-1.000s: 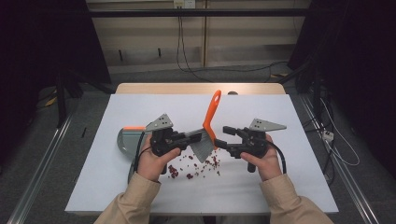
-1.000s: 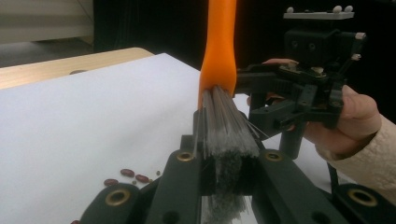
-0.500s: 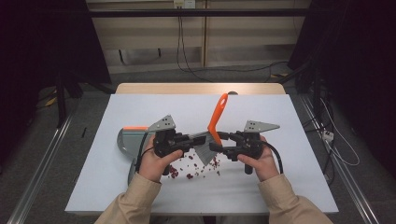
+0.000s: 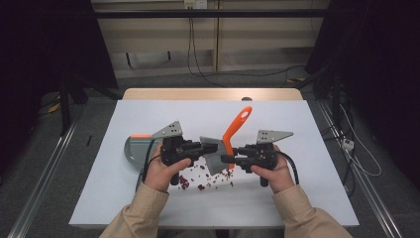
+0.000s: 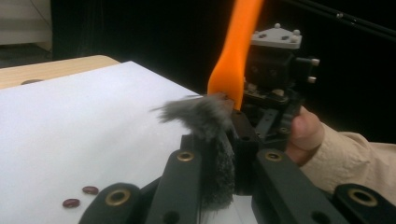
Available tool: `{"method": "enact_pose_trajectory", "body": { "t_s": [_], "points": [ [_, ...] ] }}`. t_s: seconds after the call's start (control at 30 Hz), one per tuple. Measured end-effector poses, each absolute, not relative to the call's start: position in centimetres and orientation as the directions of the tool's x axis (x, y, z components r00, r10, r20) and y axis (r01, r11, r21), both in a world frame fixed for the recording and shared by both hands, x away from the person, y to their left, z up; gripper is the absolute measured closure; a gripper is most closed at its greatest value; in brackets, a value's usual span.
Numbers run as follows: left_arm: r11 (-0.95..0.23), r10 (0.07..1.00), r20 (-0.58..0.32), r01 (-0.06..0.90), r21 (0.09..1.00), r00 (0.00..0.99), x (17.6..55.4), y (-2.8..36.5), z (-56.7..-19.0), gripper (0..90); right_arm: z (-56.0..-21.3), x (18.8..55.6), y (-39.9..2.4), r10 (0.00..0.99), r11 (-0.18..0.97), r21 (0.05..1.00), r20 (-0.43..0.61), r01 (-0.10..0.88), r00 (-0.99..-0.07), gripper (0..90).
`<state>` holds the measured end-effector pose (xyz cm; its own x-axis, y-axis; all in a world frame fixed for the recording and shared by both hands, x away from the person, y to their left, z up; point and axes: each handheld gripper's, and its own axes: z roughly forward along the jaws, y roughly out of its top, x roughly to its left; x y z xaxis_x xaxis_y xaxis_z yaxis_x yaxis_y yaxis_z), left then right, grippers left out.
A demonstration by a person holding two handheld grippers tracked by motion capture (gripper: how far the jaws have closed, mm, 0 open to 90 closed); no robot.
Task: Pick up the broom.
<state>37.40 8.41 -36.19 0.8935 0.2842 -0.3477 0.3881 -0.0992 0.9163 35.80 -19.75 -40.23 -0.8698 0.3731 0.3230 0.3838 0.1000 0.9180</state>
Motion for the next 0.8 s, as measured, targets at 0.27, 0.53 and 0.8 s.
{"method": "enact_pose_trajectory", "body": {
  "t_s": [0.27,0.53,0.8],
  "points": [
    [-0.106,0.344,-0.316,0.371,0.922,0.884,37.5,8.5,-36.3,61.1,-39.3,35.4,-20.0,0.401,0.116,0.909,0.326,0.400,-0.856,70.0],
    [-0.144,0.440,-0.259,0.352,0.925,0.860,37.9,9.0,-36.2,30.3,-38.7,35.6,-21.4,0.484,0.127,0.888,0.333,0.441,-0.809,70.1],
    [-0.164,0.451,-0.201,0.302,0.939,0.869,38.0,9.4,-36.2,19.8,-38.2,35.6,-22.5,0.567,0.144,0.883,0.297,0.447,-0.768,70.2]
  ]
}}
